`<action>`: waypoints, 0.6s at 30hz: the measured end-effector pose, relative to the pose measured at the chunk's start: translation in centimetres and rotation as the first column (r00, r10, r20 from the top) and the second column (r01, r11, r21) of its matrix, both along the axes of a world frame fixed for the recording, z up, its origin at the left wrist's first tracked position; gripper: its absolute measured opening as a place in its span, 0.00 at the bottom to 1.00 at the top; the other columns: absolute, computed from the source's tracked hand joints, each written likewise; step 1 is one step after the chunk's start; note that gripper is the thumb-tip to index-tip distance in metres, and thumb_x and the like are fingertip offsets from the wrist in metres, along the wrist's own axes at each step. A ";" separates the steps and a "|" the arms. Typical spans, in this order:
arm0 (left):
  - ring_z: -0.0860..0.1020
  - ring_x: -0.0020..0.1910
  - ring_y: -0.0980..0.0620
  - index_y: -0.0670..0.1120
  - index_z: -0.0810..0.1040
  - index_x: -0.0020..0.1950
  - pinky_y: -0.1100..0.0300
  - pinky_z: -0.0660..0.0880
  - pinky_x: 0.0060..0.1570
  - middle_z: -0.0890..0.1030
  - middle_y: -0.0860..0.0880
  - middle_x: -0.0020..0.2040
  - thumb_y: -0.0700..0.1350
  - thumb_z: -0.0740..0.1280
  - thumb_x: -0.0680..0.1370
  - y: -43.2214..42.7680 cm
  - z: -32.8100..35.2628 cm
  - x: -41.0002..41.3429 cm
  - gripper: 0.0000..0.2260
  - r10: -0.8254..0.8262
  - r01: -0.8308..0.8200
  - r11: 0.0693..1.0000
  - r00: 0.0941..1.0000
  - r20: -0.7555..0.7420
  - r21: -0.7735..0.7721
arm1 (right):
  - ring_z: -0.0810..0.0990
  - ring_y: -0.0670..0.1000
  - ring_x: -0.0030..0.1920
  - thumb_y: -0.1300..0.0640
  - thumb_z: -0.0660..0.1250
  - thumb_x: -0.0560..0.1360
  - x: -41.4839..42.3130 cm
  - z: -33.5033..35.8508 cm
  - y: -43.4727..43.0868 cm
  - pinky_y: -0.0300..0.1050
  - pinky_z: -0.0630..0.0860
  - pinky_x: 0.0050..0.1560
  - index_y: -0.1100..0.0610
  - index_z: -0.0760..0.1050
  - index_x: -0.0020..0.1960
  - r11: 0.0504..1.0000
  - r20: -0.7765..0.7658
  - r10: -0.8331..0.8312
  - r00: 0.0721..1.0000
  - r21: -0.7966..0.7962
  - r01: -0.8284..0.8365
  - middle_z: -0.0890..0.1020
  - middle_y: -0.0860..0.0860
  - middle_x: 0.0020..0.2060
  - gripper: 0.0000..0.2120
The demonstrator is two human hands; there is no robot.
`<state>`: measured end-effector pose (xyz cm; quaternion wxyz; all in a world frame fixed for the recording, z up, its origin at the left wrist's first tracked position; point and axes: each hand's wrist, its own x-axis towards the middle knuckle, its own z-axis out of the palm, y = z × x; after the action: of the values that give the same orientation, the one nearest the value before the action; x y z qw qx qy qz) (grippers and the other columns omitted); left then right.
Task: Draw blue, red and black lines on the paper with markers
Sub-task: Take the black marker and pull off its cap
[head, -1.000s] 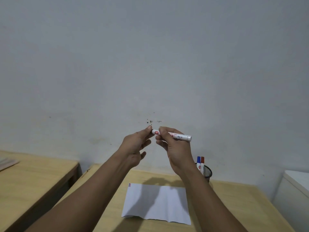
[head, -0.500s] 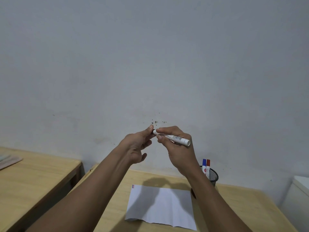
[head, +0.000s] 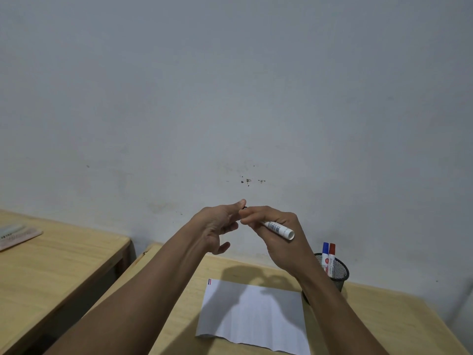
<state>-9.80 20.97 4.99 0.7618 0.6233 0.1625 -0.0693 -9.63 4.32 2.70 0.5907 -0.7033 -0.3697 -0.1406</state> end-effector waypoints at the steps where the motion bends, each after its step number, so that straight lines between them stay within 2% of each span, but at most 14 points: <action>1: 0.75 0.47 0.53 0.50 0.80 0.43 0.49 0.67 0.45 0.82 0.57 0.29 0.56 0.77 0.68 0.0 -0.2 0.1 0.13 -0.003 0.003 1.000 1.000 -0.001 -0.009 | 0.86 0.45 0.55 0.73 0.67 0.77 0.0 0.0 -0.1 0.37 0.78 0.57 0.60 0.87 0.47 1.000 -0.008 0.005 1.000 0.001 -0.005 0.89 0.48 0.50 0.12; 3: 0.75 0.48 0.54 0.50 0.80 0.43 0.49 0.67 0.48 0.83 0.57 0.32 0.55 0.77 0.70 -0.1 -0.5 0.4 0.11 -0.008 0.010 0.999 1.000 0.022 -0.054 | 0.86 0.44 0.55 0.71 0.68 0.77 0.0 -0.3 0.0 0.35 0.78 0.56 0.56 0.87 0.52 0.998 -0.075 -0.006 0.997 0.060 0.010 0.89 0.45 0.51 0.13; 6: 0.77 0.52 0.55 0.50 0.82 0.40 0.47 0.67 0.52 0.86 0.55 0.38 0.52 0.76 0.71 -0.2 -0.9 0.8 0.07 0.007 0.004 0.993 0.996 0.094 -0.116 | 0.87 0.46 0.52 0.69 0.72 0.75 -0.2 -1.1 1.0 0.36 0.80 0.52 0.57 0.85 0.58 0.956 -0.241 -0.002 0.970 0.285 0.073 0.89 0.47 0.51 0.14; 9: 0.78 0.55 0.55 0.50 0.84 0.40 0.47 0.68 0.52 0.86 0.54 0.44 0.51 0.76 0.71 -0.2 -1.2 1.0 0.06 0.044 -0.022 0.991 0.985 0.164 -0.133 | 0.87 0.51 0.49 0.68 0.75 0.72 -0.3 -1.7 2.0 0.39 0.82 0.51 0.59 0.85 0.56 0.879 -0.367 0.016 0.930 0.449 0.162 0.89 0.55 0.49 0.13; 13: 0.77 0.53 0.55 0.50 0.84 0.44 0.47 0.69 0.53 0.86 0.57 0.39 0.51 0.75 0.72 -0.5 -1.4 0.8 0.05 0.092 -0.061 0.988 0.969 0.227 -0.139 | 0.87 0.55 0.43 0.67 0.76 0.71 -0.1 -1.4 2.5 0.42 0.83 0.48 0.61 0.84 0.50 0.750 -0.479 0.125 0.869 0.619 0.233 0.88 0.59 0.42 0.09; 15: 0.77 0.52 0.55 0.49 0.84 0.43 0.46 0.70 0.53 0.86 0.57 0.38 0.52 0.76 0.72 -0.2 -1.3 0.7 0.07 0.137 -0.109 0.984 0.969 0.205 -0.143 | 0.87 0.56 0.43 0.69 0.76 0.71 -0.2 -1.3 2.5 0.45 0.84 0.50 0.59 0.85 0.48 0.776 -0.462 0.108 0.880 0.593 0.216 0.89 0.59 0.41 0.08; 18: 0.76 0.49 0.54 0.49 0.85 0.41 0.47 0.70 0.51 0.87 0.57 0.38 0.53 0.77 0.70 1.1 -1.0 0.6 0.09 0.158 -0.135 0.981 0.972 0.174 -0.141 | 0.87 0.55 0.49 0.68 0.77 0.71 -0.5 -1.3 1.9 0.48 0.83 0.55 0.58 0.87 0.49 0.881 -0.376 -0.015 0.926 0.433 0.191 0.89 0.57 0.46 0.09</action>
<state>-9.21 22.04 3.95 0.8149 0.5632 0.1321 0.0350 -10.13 6.18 1.39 0.7902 -0.5750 -0.1717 -0.1242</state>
